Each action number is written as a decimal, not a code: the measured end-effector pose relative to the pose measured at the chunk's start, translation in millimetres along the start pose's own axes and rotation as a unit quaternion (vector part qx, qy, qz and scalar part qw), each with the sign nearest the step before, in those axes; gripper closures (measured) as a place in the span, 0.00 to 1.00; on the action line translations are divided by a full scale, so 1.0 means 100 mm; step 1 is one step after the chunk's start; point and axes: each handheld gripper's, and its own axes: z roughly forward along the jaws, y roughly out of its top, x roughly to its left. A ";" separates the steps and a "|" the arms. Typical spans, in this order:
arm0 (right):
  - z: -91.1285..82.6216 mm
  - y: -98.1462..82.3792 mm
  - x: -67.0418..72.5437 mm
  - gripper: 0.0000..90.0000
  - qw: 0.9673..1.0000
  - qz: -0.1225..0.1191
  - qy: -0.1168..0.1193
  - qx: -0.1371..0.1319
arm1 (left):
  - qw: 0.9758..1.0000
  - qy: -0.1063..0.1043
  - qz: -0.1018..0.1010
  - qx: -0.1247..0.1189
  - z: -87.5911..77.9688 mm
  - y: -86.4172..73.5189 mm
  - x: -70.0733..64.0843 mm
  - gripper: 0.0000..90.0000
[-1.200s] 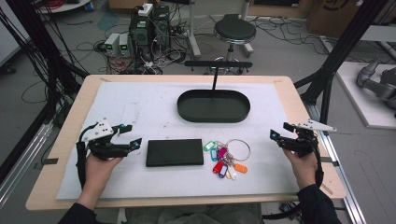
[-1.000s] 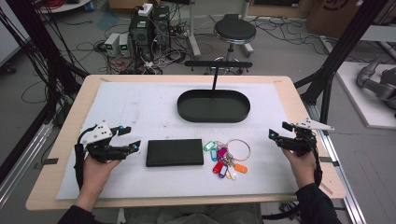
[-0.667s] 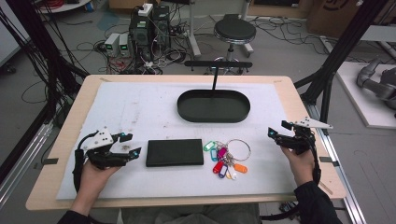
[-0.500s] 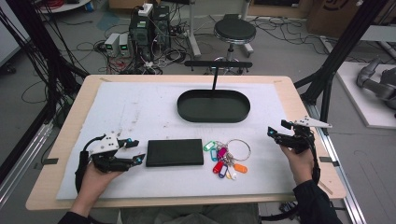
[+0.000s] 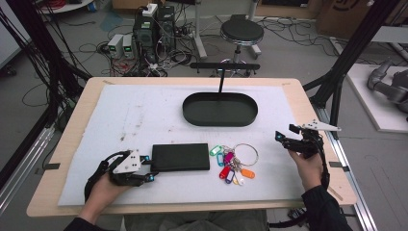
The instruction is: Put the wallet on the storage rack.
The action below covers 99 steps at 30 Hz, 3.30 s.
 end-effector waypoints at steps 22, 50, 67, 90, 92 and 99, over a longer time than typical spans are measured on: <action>0.02 0.02 0.05 0.29 1.000 0.000 0.007 -0.002 | 0.999 0.029 0.024 0.004 0.01 0.16 0.00 0.87; 0.44 0.27 0.79 0.29 0.977 -0.117 0.179 0.009 | 0.972 -0.004 -0.142 -0.186 -0.21 0.22 0.23 0.90; 0.96 0.38 1.48 0.38 0.935 -0.213 0.278 0.056 | 0.967 -0.017 -0.167 -0.194 -0.20 0.17 0.28 0.90; 0.98 0.43 1.70 0.85 0.908 -0.262 0.321 0.072 | 0.967 0.012 -0.157 -0.200 -0.30 0.07 0.30 0.80; 0.98 0.43 1.68 0.86 0.907 -0.251 0.329 0.075 | 0.968 0.034 -0.155 -0.194 -0.31 0.06 0.31 0.62; 0.99 0.43 1.67 0.86 0.908 -0.240 0.334 0.079 | 0.978 0.039 -0.141 -0.151 -0.22 -0.03 0.34 0.41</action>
